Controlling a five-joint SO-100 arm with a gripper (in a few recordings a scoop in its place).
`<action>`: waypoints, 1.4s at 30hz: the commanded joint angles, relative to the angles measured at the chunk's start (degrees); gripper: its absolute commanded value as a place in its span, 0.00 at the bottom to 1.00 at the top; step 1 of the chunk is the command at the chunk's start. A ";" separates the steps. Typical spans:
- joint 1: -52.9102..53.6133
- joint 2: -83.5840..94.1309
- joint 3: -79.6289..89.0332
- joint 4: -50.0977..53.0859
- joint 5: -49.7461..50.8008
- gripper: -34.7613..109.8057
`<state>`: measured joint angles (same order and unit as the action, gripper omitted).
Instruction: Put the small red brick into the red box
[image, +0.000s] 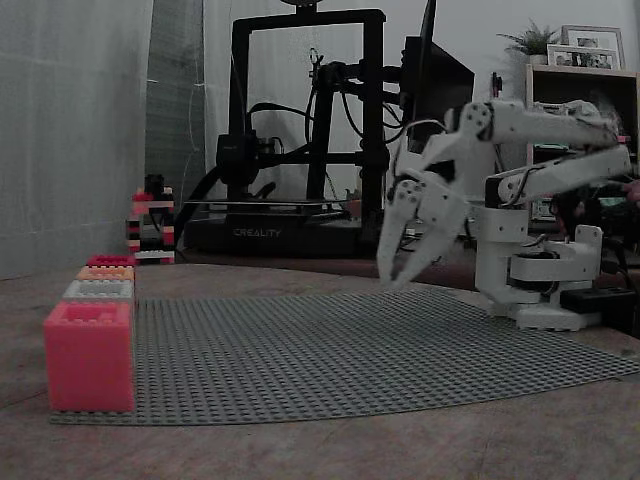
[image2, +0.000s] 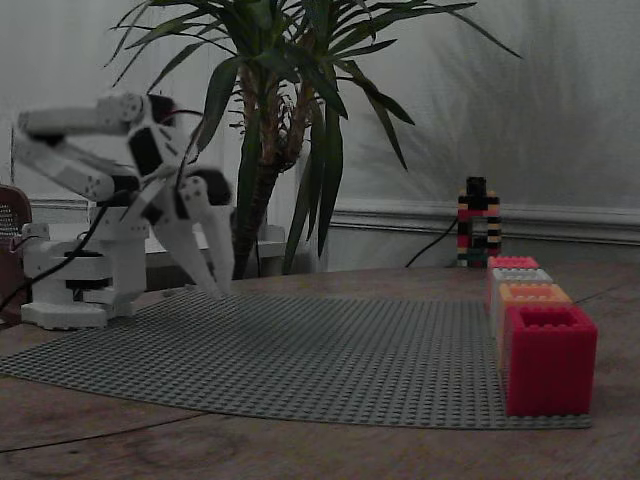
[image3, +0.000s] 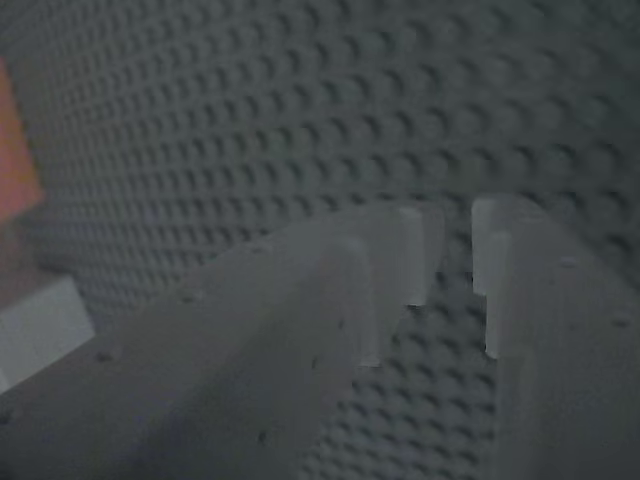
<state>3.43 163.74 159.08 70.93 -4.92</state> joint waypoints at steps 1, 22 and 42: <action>-1.76 6.68 1.67 2.29 0.79 0.24; -4.75 20.74 4.83 9.58 4.48 0.24; -4.83 20.74 4.83 9.58 5.54 0.24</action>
<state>-0.35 183.87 164.00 78.93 -0.62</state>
